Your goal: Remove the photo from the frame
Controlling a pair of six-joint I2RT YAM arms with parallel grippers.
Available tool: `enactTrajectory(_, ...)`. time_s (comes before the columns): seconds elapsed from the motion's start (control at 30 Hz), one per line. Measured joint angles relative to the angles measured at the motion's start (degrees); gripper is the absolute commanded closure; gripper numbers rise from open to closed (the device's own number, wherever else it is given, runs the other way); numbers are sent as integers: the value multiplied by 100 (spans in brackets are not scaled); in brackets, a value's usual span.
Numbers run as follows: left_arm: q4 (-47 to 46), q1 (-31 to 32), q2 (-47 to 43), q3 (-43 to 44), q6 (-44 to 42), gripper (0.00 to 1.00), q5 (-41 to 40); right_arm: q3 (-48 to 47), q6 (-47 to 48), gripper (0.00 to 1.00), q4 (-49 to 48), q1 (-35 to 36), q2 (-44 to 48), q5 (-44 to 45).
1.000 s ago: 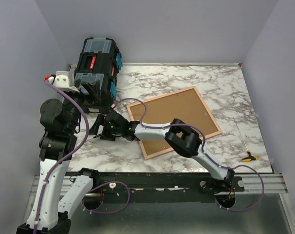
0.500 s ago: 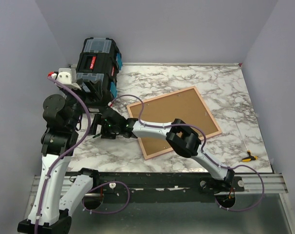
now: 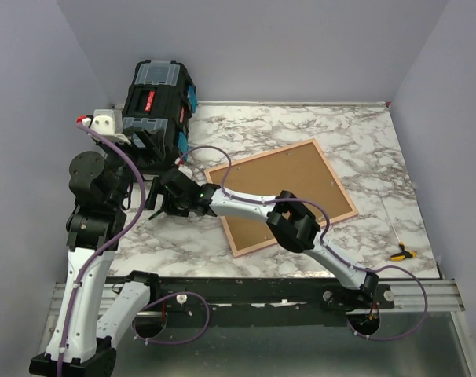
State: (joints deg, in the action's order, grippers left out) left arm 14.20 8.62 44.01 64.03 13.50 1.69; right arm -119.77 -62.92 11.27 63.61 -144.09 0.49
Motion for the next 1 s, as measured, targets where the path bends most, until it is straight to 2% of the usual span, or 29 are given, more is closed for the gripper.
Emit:
enactTrajectory(0.3,0,-74,17,0,68,27,83,-420,461,0,603,-136,-44,483)
enactTrajectory(0.5,-2,-105,50,0,136,27,177,-155,1110,1,741,-157,133,573)
enactTrajectory(0.63,0,-120,103,0,164,27,208,824,1803,1,719,-144,922,568)
enactTrajectory(0.8,-2,-144,179,0,262,26,247,2245,2638,1,575,-144,2365,612)
enactTrajectory(1.0,-2,-144,319,-9,474,24,365,4487,3307,1,387,-144,4275,984)
